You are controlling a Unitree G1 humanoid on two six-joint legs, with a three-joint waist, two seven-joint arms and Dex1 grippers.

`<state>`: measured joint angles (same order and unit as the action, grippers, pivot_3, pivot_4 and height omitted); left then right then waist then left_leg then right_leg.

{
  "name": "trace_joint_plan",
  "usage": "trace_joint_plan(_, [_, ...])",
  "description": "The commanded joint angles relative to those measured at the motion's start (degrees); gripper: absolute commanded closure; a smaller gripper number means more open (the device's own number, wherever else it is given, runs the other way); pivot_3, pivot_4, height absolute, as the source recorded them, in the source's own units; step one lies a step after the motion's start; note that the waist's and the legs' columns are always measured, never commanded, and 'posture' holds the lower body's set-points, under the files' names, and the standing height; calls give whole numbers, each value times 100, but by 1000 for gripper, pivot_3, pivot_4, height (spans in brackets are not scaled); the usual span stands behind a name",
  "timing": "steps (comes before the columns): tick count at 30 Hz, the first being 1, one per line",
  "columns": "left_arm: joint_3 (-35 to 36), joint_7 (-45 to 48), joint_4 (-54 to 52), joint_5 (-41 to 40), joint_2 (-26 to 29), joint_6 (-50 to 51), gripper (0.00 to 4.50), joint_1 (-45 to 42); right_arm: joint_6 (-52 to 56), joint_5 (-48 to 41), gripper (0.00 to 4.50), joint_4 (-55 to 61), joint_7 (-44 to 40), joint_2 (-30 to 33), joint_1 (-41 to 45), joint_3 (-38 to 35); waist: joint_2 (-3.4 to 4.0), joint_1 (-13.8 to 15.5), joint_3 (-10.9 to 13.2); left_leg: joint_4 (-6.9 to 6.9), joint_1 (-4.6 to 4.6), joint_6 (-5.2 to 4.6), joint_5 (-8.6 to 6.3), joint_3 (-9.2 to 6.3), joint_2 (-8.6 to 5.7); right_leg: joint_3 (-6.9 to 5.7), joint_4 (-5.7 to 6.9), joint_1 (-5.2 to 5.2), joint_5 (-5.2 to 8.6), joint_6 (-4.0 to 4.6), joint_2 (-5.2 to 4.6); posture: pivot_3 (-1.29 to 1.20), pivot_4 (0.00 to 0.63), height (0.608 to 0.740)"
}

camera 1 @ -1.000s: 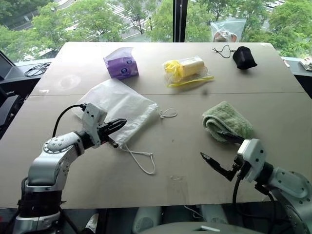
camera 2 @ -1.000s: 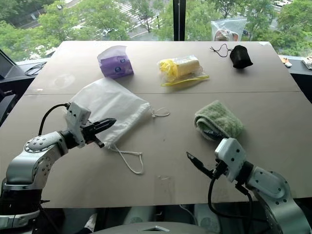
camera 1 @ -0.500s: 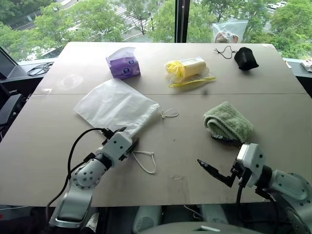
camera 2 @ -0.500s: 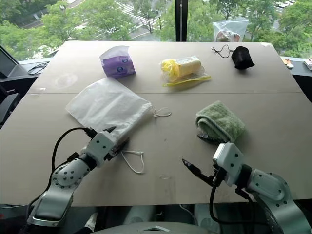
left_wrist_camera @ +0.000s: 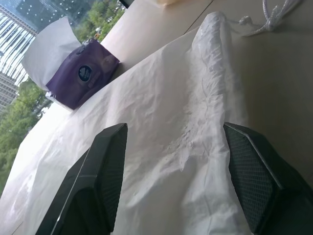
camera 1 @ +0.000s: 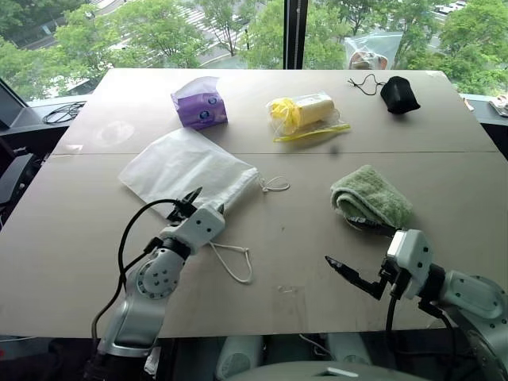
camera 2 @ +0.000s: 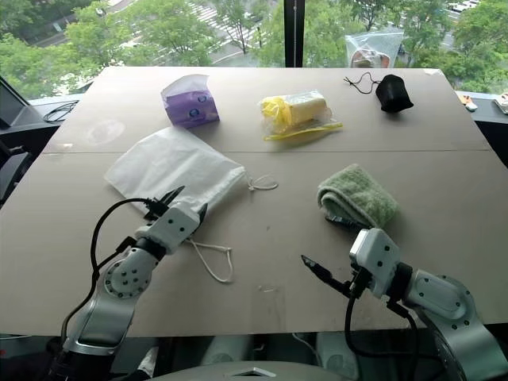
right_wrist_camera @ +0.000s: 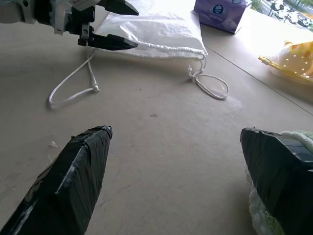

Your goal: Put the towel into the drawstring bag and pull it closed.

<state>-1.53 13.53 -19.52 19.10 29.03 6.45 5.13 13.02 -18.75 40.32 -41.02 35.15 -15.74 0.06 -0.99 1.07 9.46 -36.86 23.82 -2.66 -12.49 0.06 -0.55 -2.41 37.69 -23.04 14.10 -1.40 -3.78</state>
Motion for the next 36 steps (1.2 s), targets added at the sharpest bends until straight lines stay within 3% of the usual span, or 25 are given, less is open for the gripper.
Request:
trace_joint_plan(1, [46, -48, -56, 135, -40, 93, 1426, -182, -61, -18, 0, 116, 6, 12, 68, -35, 0, -1, 0, -1, 0, 0, 0, 0, 0, 0, 0, 0, 0, 0, 0, 0, 150, 740])
trace_joint_plan(6, [22, 30, 3, 89, -279, 609, 1426, -626, -78, 155, 0, 97, 115, -15, 96, 20, -1, 13, 0, -7, 1, 0, 0, 0, -1, -2, 2, 3, -1, -3, 3, 0, 150, 740])
trace_joint_plan(8, [190, 282, 73, -371, -554, 1394, 1916, -823, 100, 320, 0, 111, 386, -89, 172, 15, -1, 6, -1, -10, 1, 0, 0, -1, -1, -2, 3, 4, -2, -4, 5, 0, 150, 740])
trace_joint_plan(10, [474, 585, 110, -1076, -902, 2245, 2697, -1034, 734, 300, 0, 197, 598, -3, 313, -66, -2, -8, 0, -15, 1, 0, 0, -1, 0, -2, 7, 4, -2, -5, 9, 0, 150, 740])
trace_joint_plan(11, [707, 737, 121, -1535, -1102, 2729, 2828, -1184, 870, 309, 0, 174, 691, 27, 443, -223, -3, -21, 0, -17, 1, 0, 0, -1, 0, -2, 7, 4, -2, -7, 11, 0, 150, 740])
trace_joint_plan(15, [1516, 1048, 155, -2761, -1451, 4084, 4433, -1705, 1751, -285, 0, 83, 860, 94, 1021, -781, -27, -17, 19, -44, 6, 0, 1, -13, 2, -14, 24, 7, 8, -26, 14, 0, 150, 740])
trace_joint_plan(20, [2314, 1215, 140, -4019, -1505, 5470, 4433, -2215, 3119, -436, 0, -1027, 1039, 537, 2327, -1079, -30, -28, 24, -52, -9, 0, 1, -23, 0, -19, 26, 31, 7, -24, 23, 0, 150, 740])
trace_joint_plan(26, [2384, 1215, -131, -4751, -1551, 5930, 4433, -2379, 3314, 90, 0, -3676, 290, 627, 3789, 286, -44, -43, 33, -48, 0, 0, 1, -20, -7, -11, 18, 30, -4, -3, 21, 0, 150, 740])
trace_joint_plan(32, [2205, 1112, -370, -5088, -1540, 5992, 4433, -2214, 2830, 575, 0, -5353, -551, 439, 4479, 1214, -65, -75, 19, -47, -9, -1, 1, -15, -4, -5, 19, 33, -5, -2, 23, 0, 150, 740])
trace_joint_plan(36, [2135, 965, -412, -5182, -1554, 5942, 4500, -2116, 2174, 717, 1501, -5474, -843, 280, 4454, 1304, -112, -123, -11, -47, -30, -1, 1, -16, 1, -4, 20, 52, -6, 0, 22, 0, 150, 740])
